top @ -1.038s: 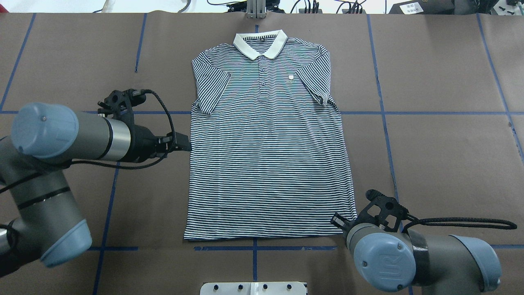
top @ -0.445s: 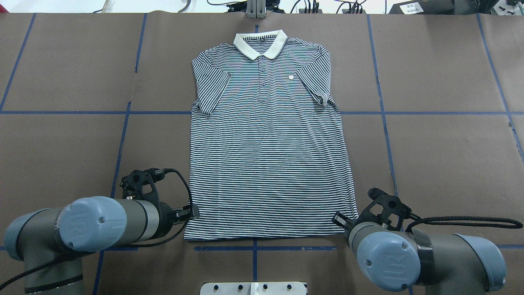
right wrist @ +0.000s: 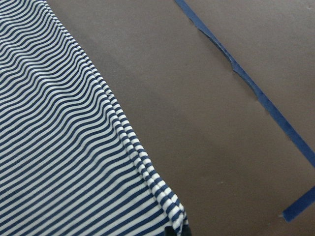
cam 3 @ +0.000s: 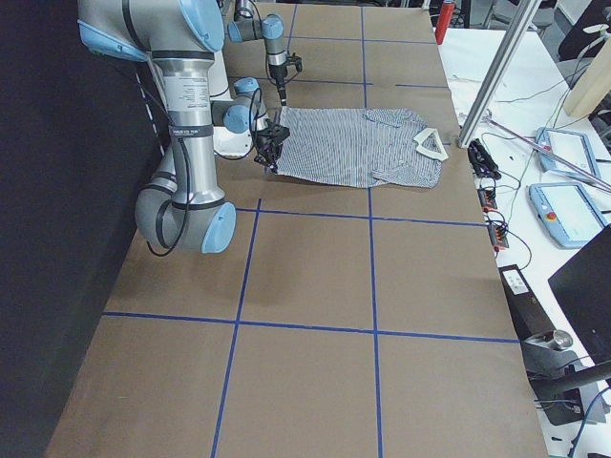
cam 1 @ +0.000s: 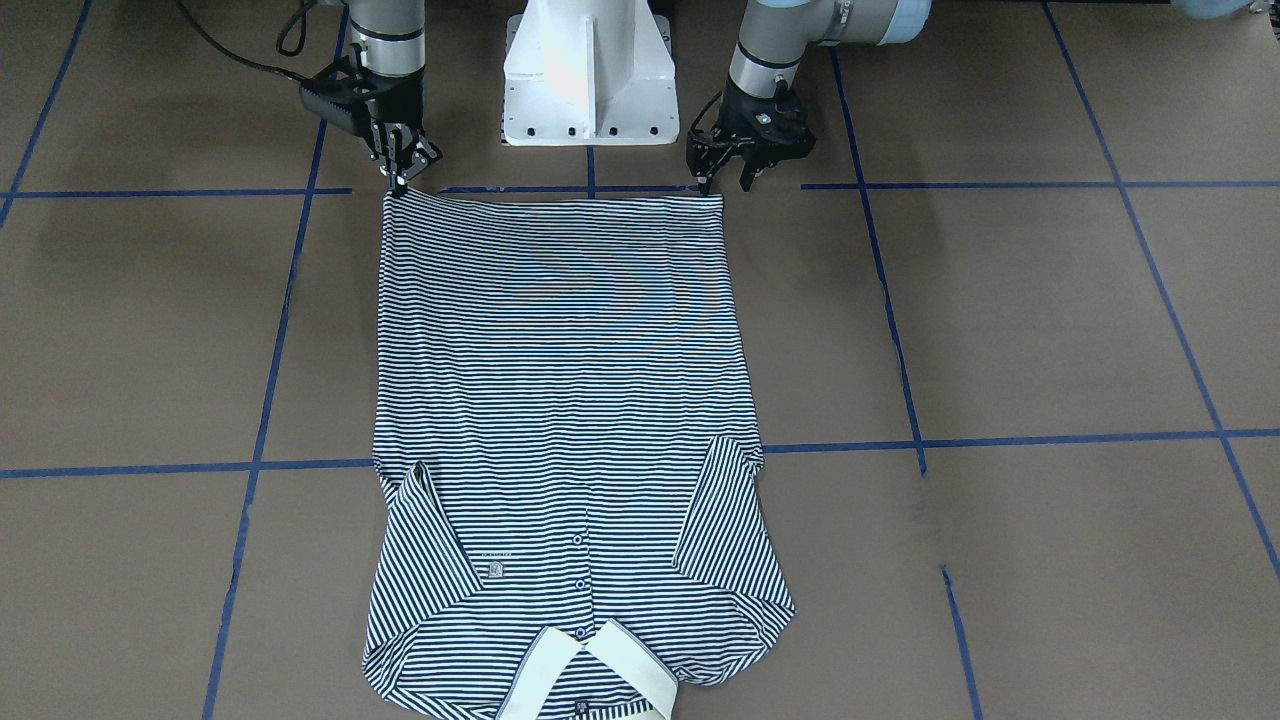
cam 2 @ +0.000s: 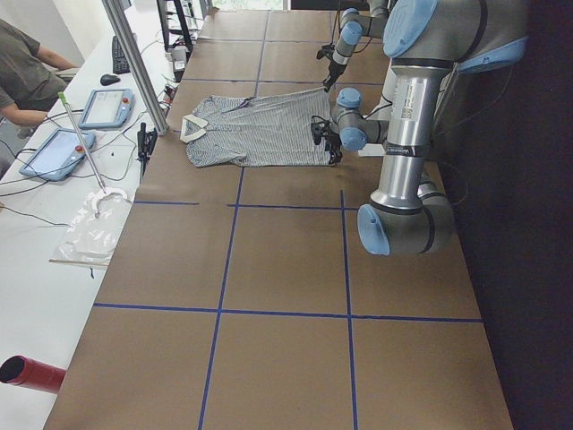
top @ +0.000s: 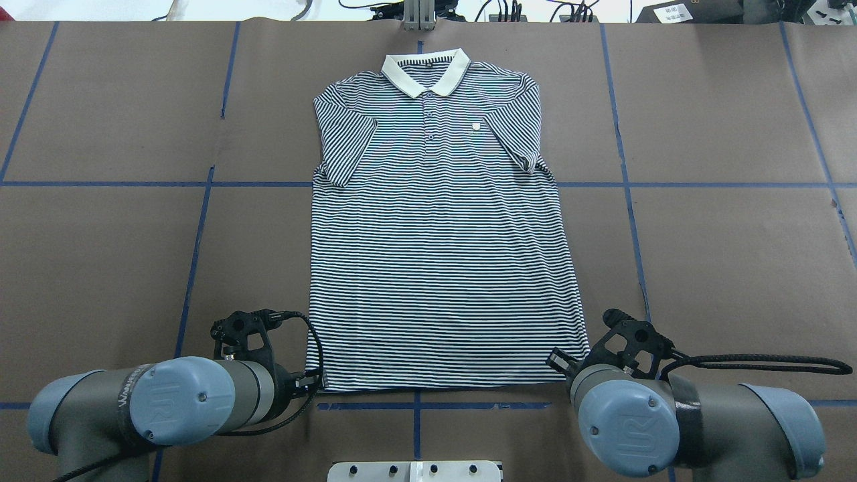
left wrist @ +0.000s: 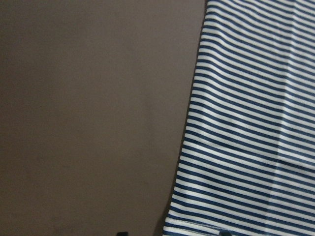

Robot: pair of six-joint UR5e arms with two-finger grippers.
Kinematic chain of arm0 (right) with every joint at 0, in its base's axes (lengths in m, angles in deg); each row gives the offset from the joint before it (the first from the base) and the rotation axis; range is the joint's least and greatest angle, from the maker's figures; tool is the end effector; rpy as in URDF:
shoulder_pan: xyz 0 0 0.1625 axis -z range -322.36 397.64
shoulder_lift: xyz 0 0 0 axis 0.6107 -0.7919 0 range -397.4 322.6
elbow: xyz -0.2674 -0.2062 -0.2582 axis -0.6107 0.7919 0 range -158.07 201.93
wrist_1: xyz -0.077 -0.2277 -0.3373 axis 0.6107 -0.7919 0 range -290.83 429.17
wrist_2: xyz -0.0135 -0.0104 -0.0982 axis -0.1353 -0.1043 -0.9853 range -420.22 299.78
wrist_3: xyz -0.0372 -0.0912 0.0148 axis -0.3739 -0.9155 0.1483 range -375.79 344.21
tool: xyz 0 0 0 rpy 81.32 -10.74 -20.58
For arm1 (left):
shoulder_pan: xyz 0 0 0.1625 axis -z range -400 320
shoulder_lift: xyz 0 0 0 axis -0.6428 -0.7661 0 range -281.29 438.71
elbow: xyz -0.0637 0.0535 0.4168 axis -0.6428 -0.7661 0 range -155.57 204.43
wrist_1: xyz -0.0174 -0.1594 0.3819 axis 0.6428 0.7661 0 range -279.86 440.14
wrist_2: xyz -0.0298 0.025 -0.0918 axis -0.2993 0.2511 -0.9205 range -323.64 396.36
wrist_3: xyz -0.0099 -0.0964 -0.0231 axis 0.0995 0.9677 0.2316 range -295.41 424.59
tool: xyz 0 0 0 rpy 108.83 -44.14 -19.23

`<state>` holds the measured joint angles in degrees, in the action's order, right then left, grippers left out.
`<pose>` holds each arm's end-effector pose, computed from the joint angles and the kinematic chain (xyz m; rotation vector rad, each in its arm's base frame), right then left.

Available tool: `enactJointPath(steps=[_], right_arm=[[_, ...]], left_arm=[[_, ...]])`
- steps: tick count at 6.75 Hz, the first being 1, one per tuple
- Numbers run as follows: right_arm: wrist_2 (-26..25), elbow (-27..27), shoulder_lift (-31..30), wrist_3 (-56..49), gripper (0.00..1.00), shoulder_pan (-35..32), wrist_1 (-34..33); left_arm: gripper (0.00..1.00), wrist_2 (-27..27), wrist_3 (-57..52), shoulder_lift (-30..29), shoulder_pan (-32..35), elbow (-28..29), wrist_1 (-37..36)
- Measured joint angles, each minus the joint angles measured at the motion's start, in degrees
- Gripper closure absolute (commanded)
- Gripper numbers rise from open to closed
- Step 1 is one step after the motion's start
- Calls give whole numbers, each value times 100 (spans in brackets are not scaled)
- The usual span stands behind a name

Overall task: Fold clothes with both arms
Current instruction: 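Move the left gripper down to the other hem corner nearest the robot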

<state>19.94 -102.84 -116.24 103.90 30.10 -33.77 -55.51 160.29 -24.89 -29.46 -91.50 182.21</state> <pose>-0.4681 -0.2136 0.3258 0.0546 -0.6076 0.6793 0.5095 -0.2270 0.3098 0.0076 0.9034 -0.2493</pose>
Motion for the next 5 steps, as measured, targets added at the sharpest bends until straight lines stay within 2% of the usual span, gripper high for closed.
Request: enactJointPath(steps=[2,3,4,5], right_arm=[[6,-3,30,-8,100,5,-100],[8,-3,33,-12,100,6,-108],[9,-4,34,-14,100,6,-111],[9,-4,34,-15,100,6,-111]], left_arm=[[46,9,-33,-67,-29,126,-20],[57,11,-40,-130,-30,213,-20],[97,11,-42,-186,-30,268,-22],[100,12,-43,-210,-30,290,-24]])
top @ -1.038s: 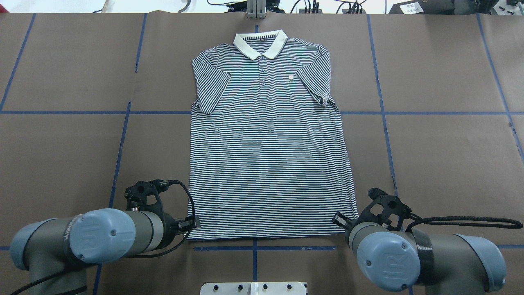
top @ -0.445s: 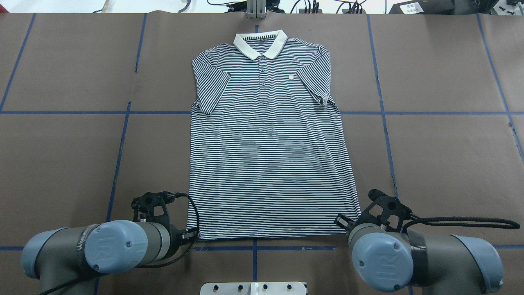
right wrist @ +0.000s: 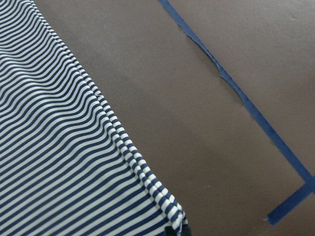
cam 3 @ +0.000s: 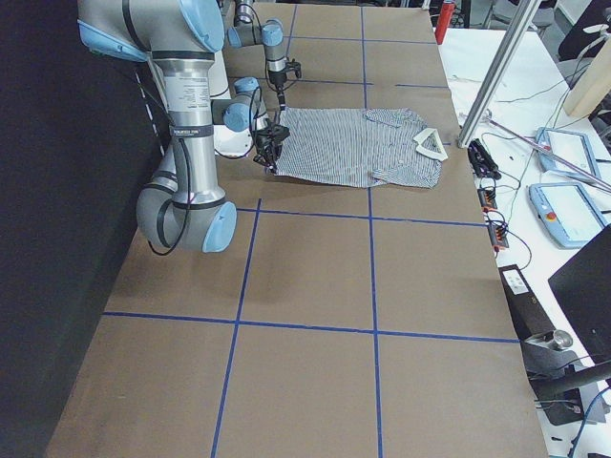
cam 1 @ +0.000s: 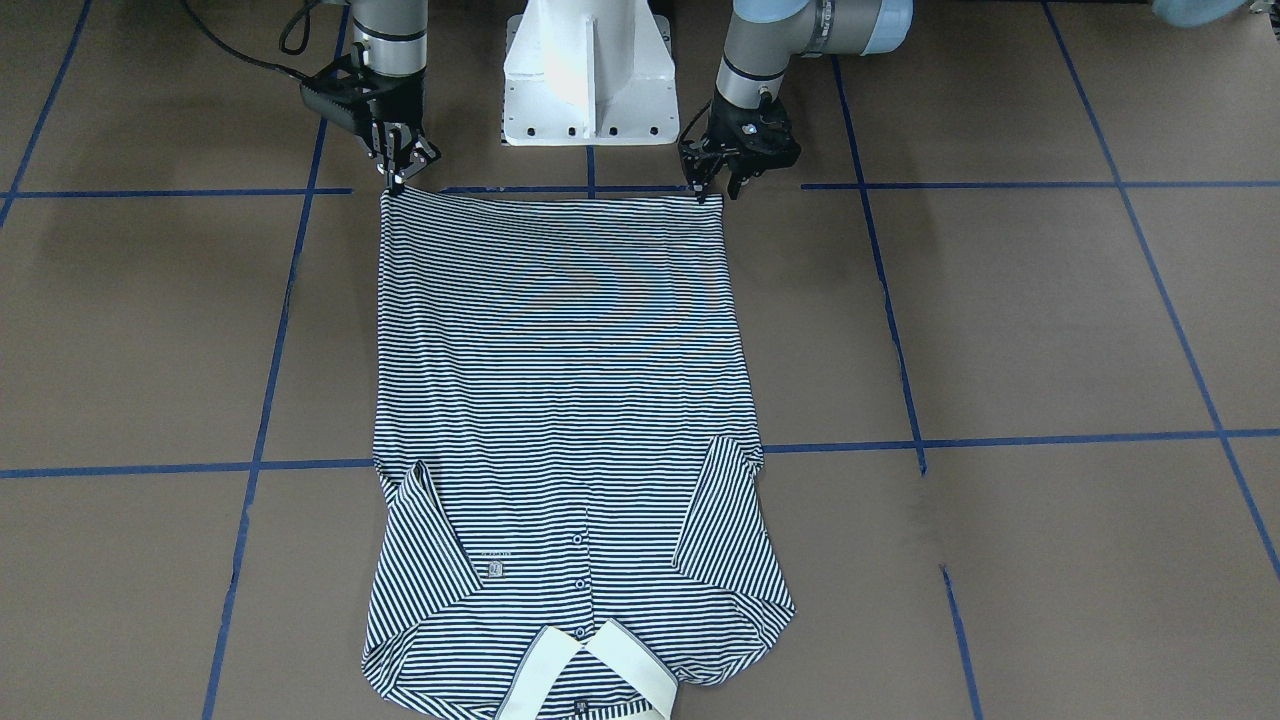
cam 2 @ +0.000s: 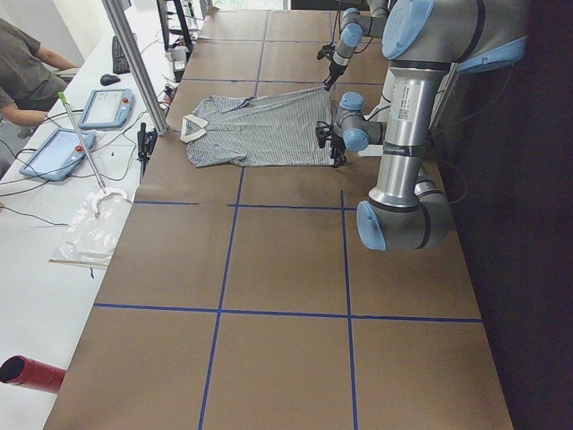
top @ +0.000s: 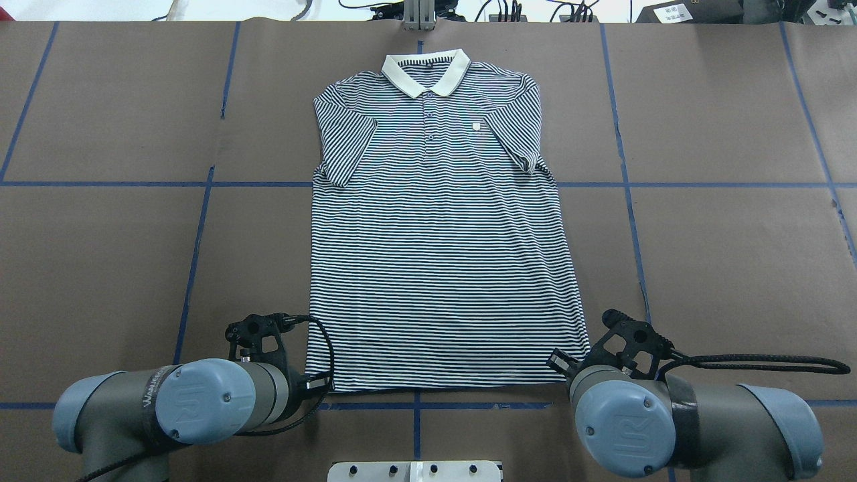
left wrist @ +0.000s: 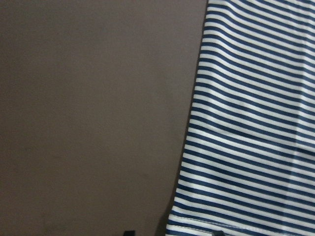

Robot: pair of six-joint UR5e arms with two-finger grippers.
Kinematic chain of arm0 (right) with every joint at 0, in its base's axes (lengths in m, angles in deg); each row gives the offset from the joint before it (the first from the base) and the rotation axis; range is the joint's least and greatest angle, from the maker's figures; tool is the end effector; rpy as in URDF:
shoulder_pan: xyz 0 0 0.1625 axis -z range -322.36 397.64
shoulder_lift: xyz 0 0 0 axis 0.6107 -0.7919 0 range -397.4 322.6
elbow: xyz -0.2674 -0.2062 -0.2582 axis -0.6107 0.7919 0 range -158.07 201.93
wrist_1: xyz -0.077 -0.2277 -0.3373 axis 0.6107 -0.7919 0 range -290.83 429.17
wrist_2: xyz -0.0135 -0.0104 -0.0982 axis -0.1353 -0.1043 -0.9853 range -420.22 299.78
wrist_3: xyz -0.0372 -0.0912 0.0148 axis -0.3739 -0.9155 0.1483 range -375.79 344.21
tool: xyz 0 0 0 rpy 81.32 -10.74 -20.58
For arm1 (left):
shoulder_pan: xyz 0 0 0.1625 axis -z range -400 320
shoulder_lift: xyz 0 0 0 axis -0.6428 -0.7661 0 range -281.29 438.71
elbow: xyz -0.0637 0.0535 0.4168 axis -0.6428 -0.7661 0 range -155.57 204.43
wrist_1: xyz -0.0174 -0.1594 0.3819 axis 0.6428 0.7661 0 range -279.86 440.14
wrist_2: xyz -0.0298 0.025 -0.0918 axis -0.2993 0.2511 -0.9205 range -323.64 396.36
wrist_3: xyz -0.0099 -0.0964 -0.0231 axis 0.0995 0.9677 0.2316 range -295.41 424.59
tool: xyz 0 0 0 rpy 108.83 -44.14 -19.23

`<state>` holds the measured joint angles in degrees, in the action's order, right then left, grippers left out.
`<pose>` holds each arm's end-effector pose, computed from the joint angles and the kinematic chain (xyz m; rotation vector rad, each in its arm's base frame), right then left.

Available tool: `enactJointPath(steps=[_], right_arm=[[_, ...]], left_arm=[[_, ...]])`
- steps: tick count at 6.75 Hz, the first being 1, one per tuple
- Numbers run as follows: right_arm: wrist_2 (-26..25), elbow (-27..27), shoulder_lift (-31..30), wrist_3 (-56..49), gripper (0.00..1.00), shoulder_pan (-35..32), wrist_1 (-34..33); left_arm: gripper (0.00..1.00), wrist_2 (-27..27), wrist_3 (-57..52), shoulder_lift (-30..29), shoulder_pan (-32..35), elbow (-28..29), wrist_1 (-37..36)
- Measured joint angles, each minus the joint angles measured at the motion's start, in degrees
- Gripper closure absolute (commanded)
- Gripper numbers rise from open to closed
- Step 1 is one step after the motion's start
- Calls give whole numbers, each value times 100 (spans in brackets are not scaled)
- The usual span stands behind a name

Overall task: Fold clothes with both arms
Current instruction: 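Move the left gripper down to the other hem corner nearest the robot, then grasp both hem corners with the left and right grippers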

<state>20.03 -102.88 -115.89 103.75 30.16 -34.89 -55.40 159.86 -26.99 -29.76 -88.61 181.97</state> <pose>-0.4686 -0.2130 0.3252 0.0562 -0.5945 0.6750 0.5292 -0.2279 0.3125 0.0095 0.8852 -0.2393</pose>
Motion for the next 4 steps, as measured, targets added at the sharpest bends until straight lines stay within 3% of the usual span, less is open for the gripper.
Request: enactJointPath(steps=[4], right_arm=[[8,-3,6,0,100,11,0]], left_arm=[[100,-22,-7,-62,35,-107,-2]])
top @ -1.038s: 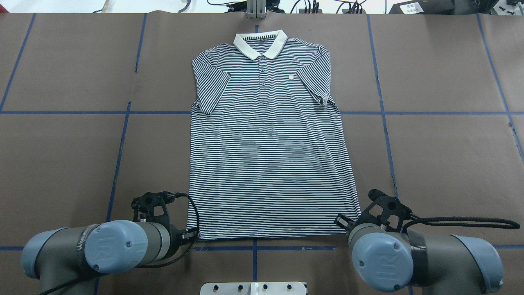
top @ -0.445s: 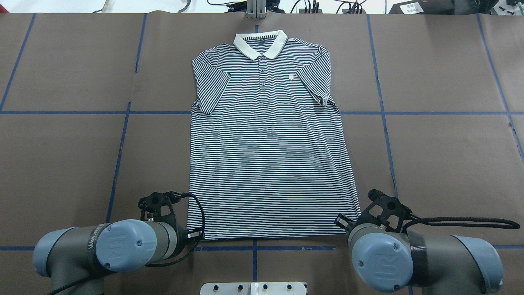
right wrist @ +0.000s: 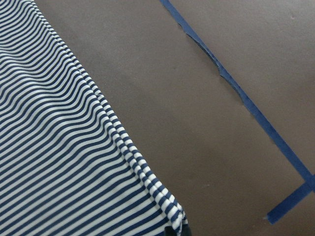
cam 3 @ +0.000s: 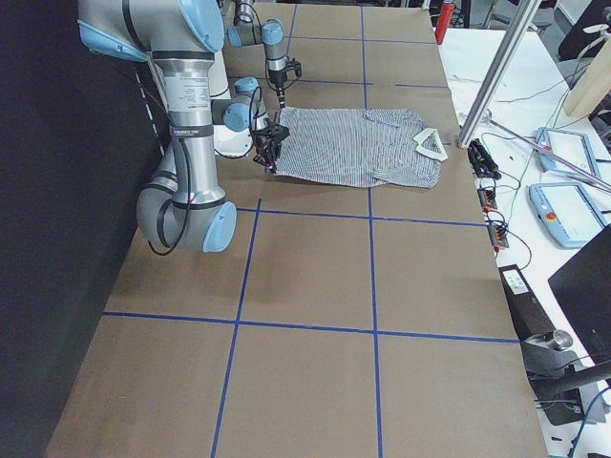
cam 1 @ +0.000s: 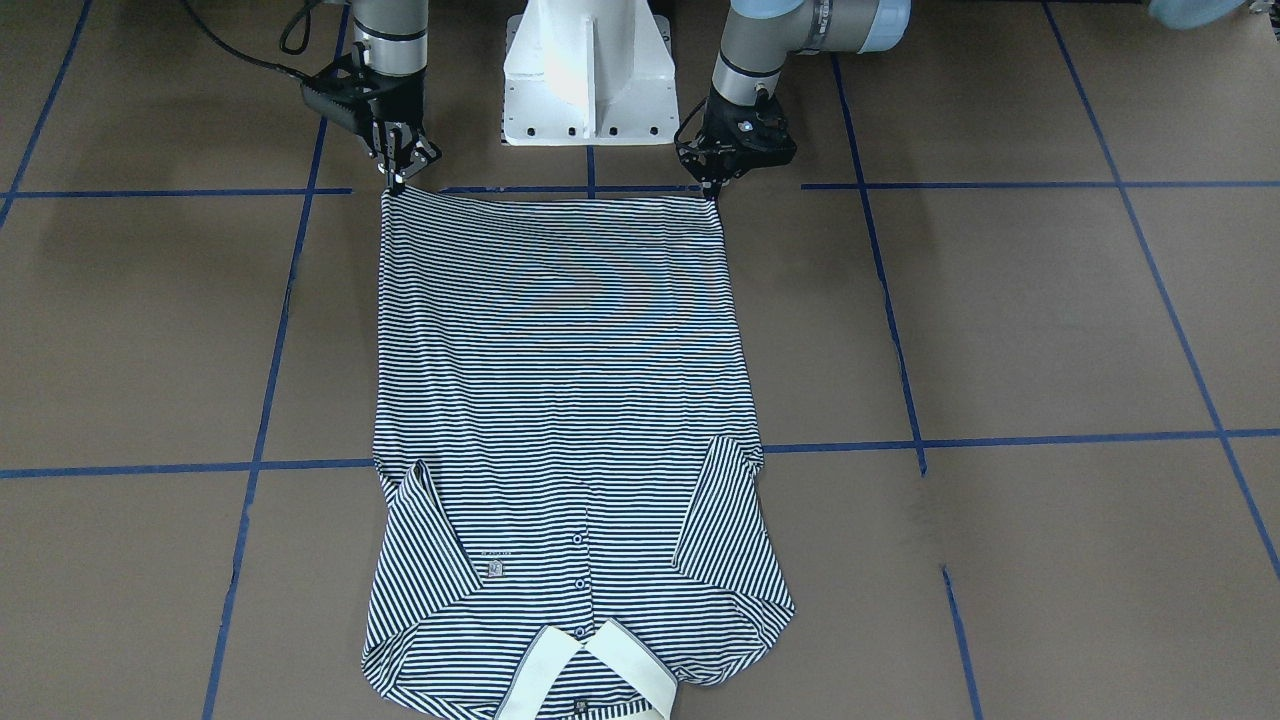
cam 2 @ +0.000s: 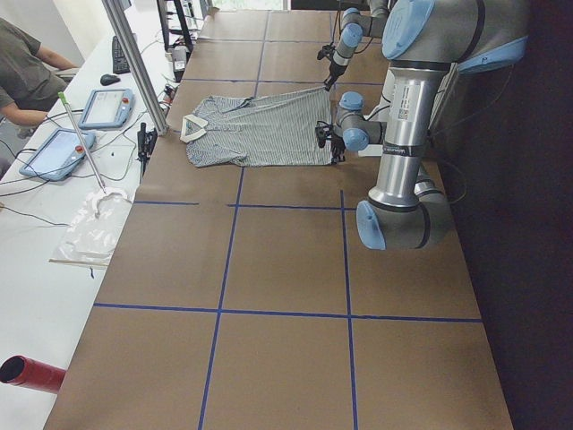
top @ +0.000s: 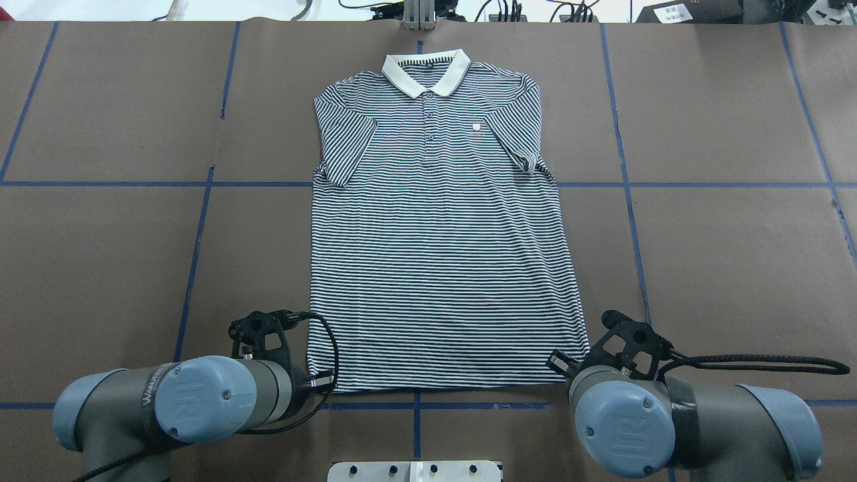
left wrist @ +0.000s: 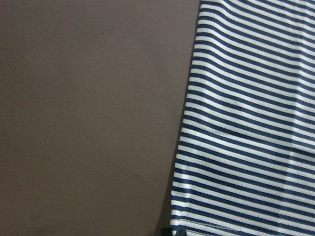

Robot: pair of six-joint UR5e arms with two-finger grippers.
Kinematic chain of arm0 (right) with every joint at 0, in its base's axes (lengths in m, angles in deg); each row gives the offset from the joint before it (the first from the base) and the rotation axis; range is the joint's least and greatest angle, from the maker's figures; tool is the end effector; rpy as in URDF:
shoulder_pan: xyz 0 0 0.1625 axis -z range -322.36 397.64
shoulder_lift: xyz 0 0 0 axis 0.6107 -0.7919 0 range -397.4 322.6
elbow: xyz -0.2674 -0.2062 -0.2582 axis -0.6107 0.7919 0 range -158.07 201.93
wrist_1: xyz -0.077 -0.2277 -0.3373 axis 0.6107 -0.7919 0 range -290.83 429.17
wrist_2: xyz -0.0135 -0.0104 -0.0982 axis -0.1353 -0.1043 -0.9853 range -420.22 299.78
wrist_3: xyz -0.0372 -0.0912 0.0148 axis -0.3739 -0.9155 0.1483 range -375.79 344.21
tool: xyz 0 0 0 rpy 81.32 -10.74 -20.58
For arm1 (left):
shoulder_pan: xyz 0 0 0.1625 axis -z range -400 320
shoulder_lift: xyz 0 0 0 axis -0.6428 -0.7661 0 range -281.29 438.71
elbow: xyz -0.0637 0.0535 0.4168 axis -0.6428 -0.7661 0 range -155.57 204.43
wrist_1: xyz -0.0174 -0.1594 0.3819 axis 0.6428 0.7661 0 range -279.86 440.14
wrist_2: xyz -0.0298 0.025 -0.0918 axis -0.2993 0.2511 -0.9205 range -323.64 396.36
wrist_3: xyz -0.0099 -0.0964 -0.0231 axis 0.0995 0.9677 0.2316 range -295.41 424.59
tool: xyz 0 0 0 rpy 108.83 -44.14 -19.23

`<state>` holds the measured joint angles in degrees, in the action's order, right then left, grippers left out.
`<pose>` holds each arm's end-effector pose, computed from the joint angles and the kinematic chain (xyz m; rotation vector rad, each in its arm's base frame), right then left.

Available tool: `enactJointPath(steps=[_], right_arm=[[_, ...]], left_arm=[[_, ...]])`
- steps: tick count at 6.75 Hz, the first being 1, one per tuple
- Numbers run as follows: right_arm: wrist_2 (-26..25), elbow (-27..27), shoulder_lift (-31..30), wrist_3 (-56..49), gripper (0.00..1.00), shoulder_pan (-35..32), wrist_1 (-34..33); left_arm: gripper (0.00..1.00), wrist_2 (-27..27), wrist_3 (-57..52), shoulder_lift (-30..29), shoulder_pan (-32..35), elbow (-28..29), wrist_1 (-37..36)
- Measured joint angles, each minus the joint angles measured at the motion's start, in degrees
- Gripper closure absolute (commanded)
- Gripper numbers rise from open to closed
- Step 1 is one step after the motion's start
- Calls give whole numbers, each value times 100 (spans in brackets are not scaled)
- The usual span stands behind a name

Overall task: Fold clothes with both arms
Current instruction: 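Grasp both hem corners with the left and right grippers, then lift the hem with both grippers and fold it toward the collar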

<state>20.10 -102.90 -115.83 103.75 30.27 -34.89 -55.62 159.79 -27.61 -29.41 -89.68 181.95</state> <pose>-0.4691 -0.2120 0.3246 0.0542 -0.5956 0.6729 0.5245 -0.2301 0.2983 0.0107 0.9145 -0.2405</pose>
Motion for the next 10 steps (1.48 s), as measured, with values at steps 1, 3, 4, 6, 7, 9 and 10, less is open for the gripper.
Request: enactJointPath(steps=[1,3,4,6,7,9,10], right_arm=[[3,-13,0,0,100,3,2],[15,-165,-24,-2,100,113,6],[40,-310,-44,-4,100,250,3],[122,-650,-122,1,100,522,-14],[149,-898,-240,8,100,594,-32],[158,-1182,-320,-6,100,277,-52],[161,-1094,-220,-221,100,-80,-41]], left_arm=[[100,-3,2,48,33,-187,-4],[100,-4,3,508,73,-913,-10],[100,-4,21,736,76,-1208,-11],[100,-4,164,1036,72,-1621,-9],[100,-4,447,1083,52,-1785,-5],[100,-23,615,823,142,-1796,-3],[100,-38,310,466,436,-1534,-56]])
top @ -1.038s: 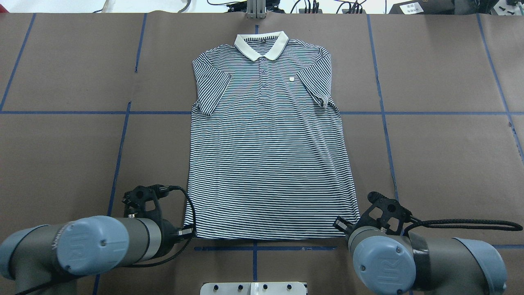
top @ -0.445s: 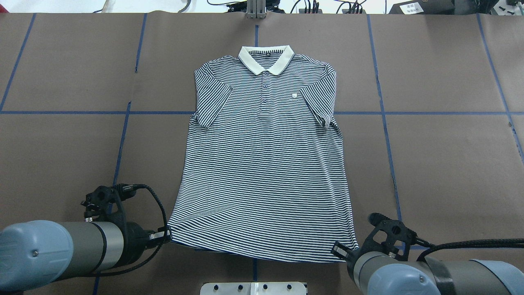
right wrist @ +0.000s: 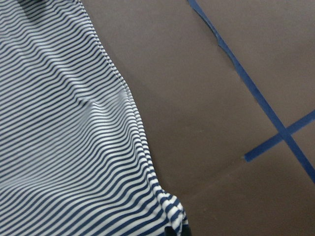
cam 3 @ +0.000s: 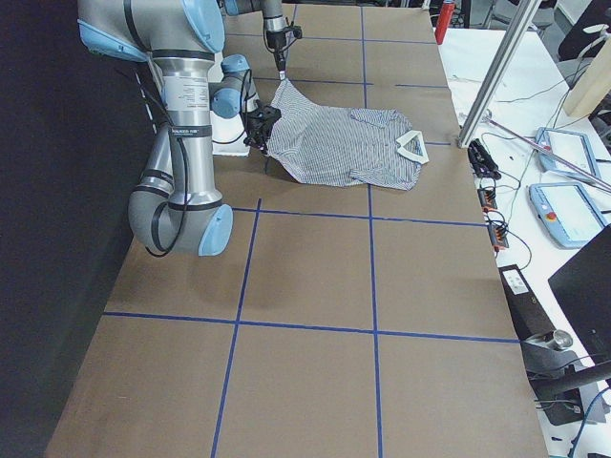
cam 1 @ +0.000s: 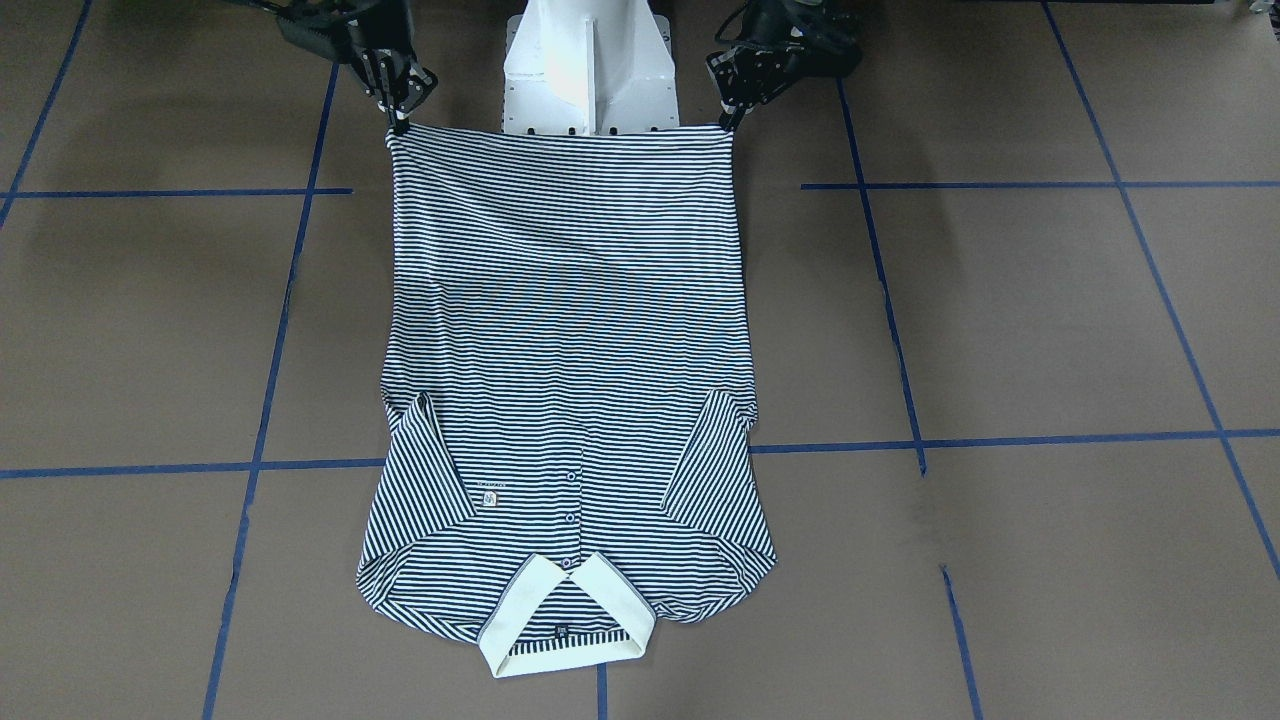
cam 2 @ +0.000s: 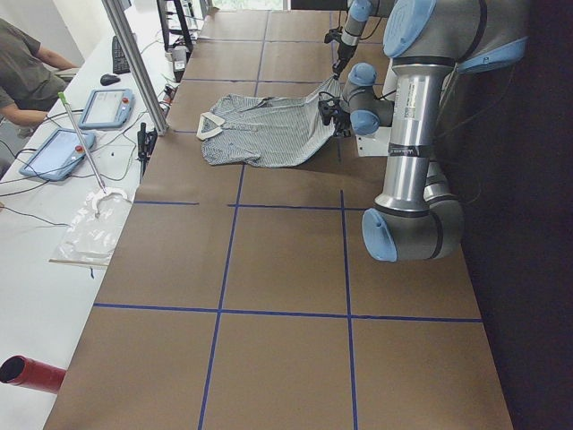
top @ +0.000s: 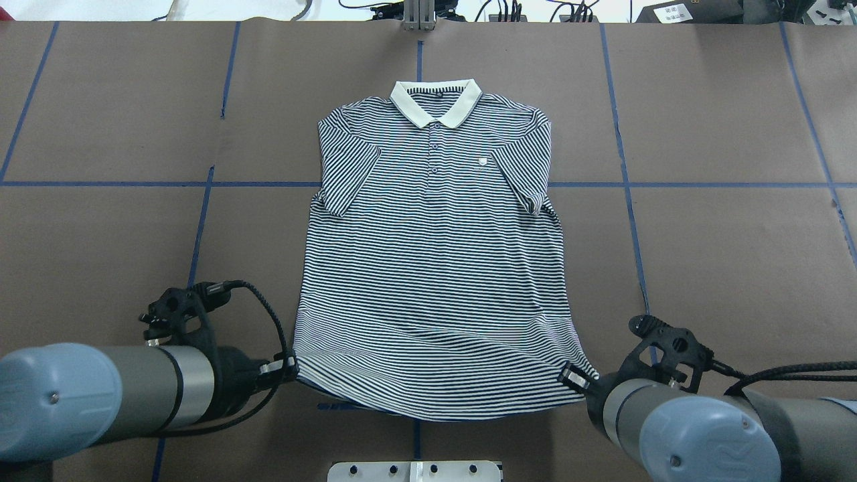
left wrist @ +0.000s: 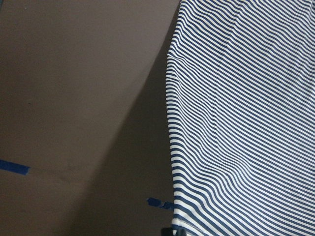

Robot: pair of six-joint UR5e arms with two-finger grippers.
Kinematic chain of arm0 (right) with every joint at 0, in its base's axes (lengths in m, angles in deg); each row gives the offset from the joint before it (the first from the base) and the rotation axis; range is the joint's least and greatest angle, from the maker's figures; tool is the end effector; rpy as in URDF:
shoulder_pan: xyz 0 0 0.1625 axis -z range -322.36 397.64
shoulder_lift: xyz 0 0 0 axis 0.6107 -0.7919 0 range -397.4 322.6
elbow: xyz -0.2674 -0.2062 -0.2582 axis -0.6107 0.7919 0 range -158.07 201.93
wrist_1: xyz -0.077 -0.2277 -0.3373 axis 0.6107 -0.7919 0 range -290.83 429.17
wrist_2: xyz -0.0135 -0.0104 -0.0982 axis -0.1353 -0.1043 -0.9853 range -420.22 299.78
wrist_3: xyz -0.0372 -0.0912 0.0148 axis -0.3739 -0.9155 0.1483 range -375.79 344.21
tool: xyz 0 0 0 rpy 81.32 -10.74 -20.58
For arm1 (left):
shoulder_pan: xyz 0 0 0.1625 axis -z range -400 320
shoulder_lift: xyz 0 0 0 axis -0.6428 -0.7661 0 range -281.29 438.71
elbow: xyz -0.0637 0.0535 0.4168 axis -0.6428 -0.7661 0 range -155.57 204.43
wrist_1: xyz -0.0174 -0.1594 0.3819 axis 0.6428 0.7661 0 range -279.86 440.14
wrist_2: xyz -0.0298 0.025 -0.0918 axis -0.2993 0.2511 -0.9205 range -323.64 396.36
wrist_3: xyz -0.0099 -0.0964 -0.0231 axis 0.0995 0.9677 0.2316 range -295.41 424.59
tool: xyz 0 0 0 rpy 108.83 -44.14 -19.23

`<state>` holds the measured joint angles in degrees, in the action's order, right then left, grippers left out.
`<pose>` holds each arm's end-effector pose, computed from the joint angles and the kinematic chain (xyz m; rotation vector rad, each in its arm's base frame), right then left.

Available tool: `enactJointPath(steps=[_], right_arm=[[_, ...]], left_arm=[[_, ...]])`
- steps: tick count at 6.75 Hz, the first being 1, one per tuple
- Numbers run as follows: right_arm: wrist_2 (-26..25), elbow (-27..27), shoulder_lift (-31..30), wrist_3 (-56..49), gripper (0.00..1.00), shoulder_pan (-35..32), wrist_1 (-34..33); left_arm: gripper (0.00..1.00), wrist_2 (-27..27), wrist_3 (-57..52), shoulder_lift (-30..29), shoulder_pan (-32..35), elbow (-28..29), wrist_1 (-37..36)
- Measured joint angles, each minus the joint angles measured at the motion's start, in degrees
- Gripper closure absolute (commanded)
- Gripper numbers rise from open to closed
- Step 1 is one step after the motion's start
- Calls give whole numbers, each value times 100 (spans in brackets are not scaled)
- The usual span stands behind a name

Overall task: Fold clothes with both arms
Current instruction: 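Lift the hem with both grippers and fold it toward the collar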

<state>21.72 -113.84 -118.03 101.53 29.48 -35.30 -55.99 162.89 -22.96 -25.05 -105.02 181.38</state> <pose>-0.4079 -0.2073 0.2700 0.0152 -0.7342 0.6415 0.4176 -0.2452 0.2313 0.0263 1.0945 -0.3424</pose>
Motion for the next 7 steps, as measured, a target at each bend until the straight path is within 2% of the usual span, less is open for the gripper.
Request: enactJointPath(steps=[2,4,7], right_arm=[[72,778,673,-1076,100,-1008,31],[473,1984,1517,-2113,100,-2112,115],[1037,4438,2502,-2822,100,-3193,1630]], left_arm=[[100,-24,-1008,-894,895,947,-188],[100,-30,-1466,-1560,1747,2203,202],[100,-8,-1961,-2312,2574,4025,1343]])
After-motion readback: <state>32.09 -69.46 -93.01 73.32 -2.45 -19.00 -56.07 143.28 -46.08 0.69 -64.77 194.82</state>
